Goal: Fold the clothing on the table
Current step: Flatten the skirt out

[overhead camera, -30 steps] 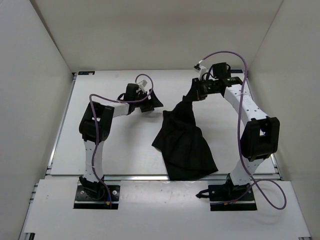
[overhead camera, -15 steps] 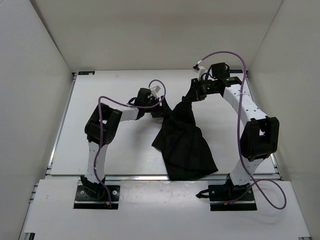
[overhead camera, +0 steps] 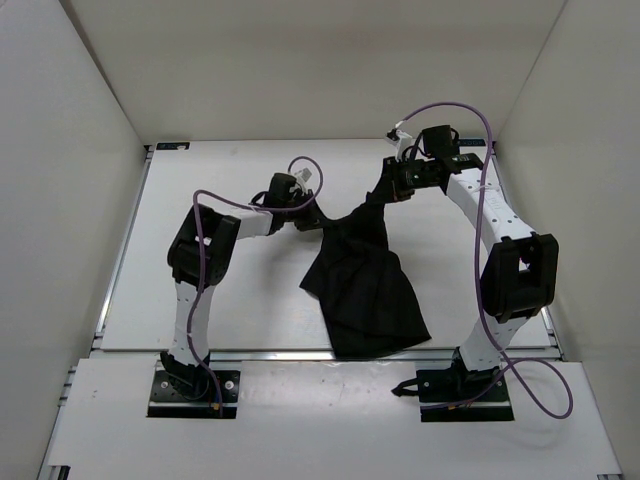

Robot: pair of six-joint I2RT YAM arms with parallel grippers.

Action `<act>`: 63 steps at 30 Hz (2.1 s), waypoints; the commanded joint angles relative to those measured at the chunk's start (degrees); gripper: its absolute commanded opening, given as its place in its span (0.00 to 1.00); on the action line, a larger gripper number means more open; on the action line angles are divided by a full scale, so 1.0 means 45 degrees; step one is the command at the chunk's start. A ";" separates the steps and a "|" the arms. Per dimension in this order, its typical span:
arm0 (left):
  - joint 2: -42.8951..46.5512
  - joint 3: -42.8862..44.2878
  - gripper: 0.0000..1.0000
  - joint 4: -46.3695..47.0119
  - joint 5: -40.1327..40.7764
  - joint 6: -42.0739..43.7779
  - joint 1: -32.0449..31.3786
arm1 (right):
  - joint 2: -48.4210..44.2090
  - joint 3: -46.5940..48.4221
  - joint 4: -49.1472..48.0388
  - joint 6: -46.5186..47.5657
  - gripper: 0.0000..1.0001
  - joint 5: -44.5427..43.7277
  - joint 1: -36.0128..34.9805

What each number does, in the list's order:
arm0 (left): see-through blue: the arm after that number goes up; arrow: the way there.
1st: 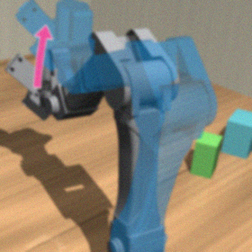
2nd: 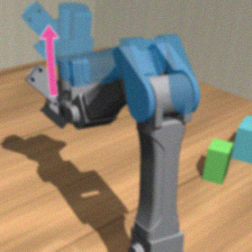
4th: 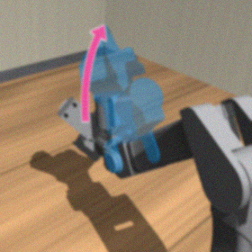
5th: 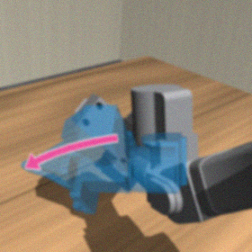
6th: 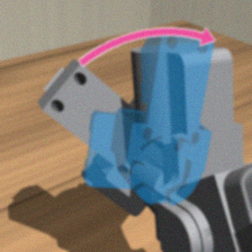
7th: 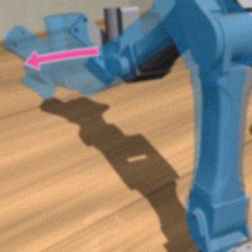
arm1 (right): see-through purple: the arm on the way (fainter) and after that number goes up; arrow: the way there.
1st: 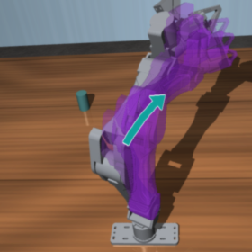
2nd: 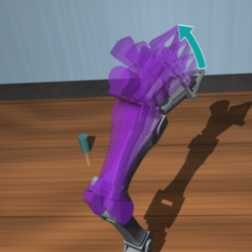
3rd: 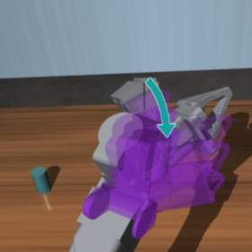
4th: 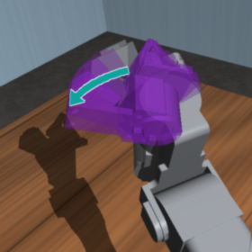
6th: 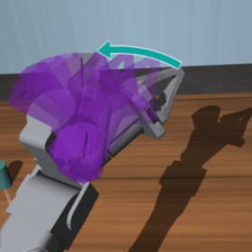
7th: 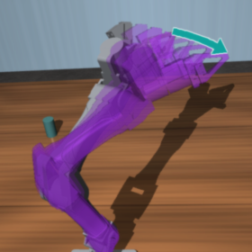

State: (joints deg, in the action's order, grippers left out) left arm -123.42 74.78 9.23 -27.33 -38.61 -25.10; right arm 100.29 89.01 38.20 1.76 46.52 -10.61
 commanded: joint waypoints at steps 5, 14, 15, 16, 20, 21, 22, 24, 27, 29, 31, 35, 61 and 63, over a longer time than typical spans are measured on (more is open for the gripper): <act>0.1096 0.4913 0.00 -0.3374 0.0528 0.1723 0.1824 | 0.0426 0.2631 0.0047 -0.0369 0.00 -0.2352 0.1612; 0.2696 1.2152 0.00 -0.6192 0.1893 0.4397 0.2649 | -0.0290 0.5730 -0.4616 -0.3750 0.00 -0.0201 0.3842; 0.3066 1.1745 0.00 -0.6173 0.1952 0.4768 0.2533 | -0.0643 0.4625 -0.5085 -0.3944 0.00 -0.0376 0.3997; 0.3457 1.1199 0.00 -0.6251 0.2088 0.5003 0.2512 | -0.1207 0.3280 -0.5708 -0.4158 0.00 -0.0571 0.4134; 0.4668 0.8530 0.00 -0.6427 0.2343 0.5513 0.2181 | -0.2537 -0.1505 -0.7950 -0.5758 0.00 0.1314 0.5052; 0.4923 0.7165 0.00 -0.6253 0.2401 0.5456 0.2141 | -0.2811 -0.1963 -0.8366 -0.5936 0.00 0.1650 0.5285; 0.5506 0.6474 0.00 -0.6097 0.2305 0.5416 0.2180 | -0.2833 -0.2838 -0.8371 -0.6073 0.00 0.2292 0.5442; 0.6485 0.3397 0.00 -0.5065 0.2537 0.5319 0.1927 | -0.3241 -0.3977 -0.8897 -0.6075 0.00 0.2864 0.5600; 0.7872 0.0268 0.00 -0.4378 0.2947 0.5318 0.1401 | -0.3595 -0.5714 -0.8881 -0.5549 0.00 0.3275 0.5542; 0.8516 -0.1145 0.00 -0.4318 0.3124 0.5202 0.1011 | -0.3654 -0.6709 -0.8703 -0.4848 0.06 0.3645 0.5328; 0.8966 -0.2588 0.00 -0.4123 0.3124 0.5046 0.0755 | -0.3635 -0.7318 -0.8121 -0.4338 0.28 0.3744 0.5133; 0.9496 -0.3687 0.00 -0.4103 0.3047 0.4675 0.0383 | -0.3946 -0.7982 -0.6929 -0.3869 0.61 0.2888 0.4509; 0.7738 -0.2693 0.00 -0.3868 0.1210 0.4557 0.0598 | -0.4085 -0.9703 -0.6024 -0.6777 0.67 -0.2976 0.2436; 0.7719 -0.2751 0.00 -0.3810 0.1210 0.4537 0.0656 | -0.3754 -0.9625 -0.6222 -0.7147 0.66 -0.3014 0.2066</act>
State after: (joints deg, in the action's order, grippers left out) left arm -88.71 60.82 -8.64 -20.58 -18.33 -22.24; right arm 81.80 43.33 14.79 -27.07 33.32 0.23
